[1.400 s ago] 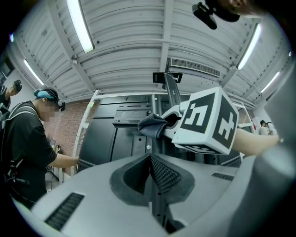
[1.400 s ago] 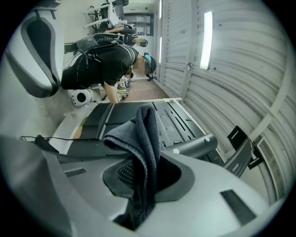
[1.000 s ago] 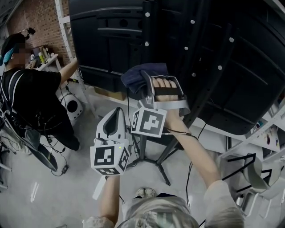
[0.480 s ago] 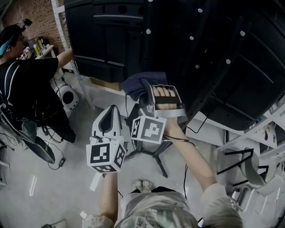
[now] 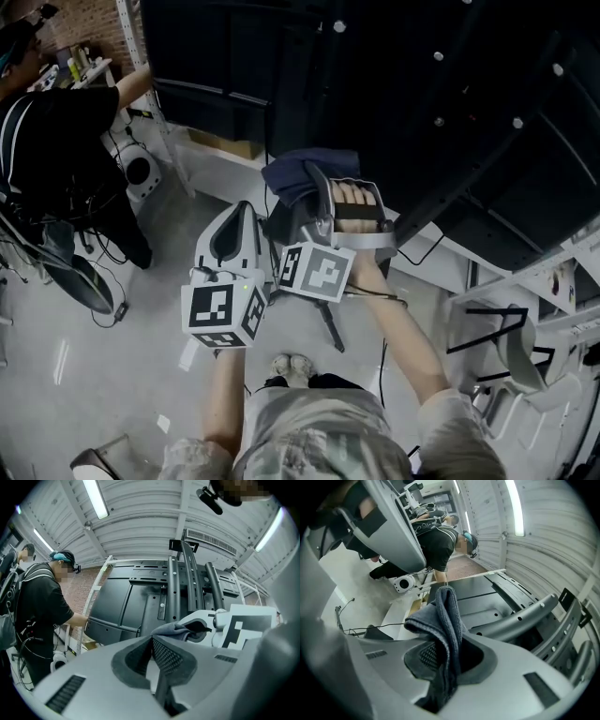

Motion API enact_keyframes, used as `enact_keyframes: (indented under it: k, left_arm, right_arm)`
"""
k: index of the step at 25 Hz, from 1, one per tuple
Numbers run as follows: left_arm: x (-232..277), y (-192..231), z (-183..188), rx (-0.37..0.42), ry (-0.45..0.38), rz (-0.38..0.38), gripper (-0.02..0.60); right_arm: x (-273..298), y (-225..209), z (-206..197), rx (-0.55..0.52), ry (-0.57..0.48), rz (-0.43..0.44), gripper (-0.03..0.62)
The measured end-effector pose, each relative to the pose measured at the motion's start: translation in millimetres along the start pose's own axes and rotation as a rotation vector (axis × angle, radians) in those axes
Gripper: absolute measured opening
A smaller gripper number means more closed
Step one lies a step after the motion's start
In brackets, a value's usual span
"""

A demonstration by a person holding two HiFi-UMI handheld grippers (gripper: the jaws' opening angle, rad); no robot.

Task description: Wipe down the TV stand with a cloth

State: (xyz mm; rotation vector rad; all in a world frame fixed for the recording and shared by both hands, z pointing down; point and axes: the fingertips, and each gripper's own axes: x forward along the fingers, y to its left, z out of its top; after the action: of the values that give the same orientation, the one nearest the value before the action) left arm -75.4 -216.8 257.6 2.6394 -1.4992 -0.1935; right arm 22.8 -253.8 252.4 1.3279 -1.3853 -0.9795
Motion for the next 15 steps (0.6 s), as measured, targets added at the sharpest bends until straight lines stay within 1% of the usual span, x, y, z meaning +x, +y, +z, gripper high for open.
enact_keyframes:
  k: [11, 15]
  left_arm:
    - [7, 4, -37, -0.022, 0.074, -0.005, 0.017]
    - [6, 6, -52, -0.033, 0.106, -0.007, 0.017]
  right_arm:
    - [2, 46, -11, 0.023, 0.011, 0.080, 0.063]
    - [1, 69, -15, 0.053, 0.021, 0.137, 0.063]
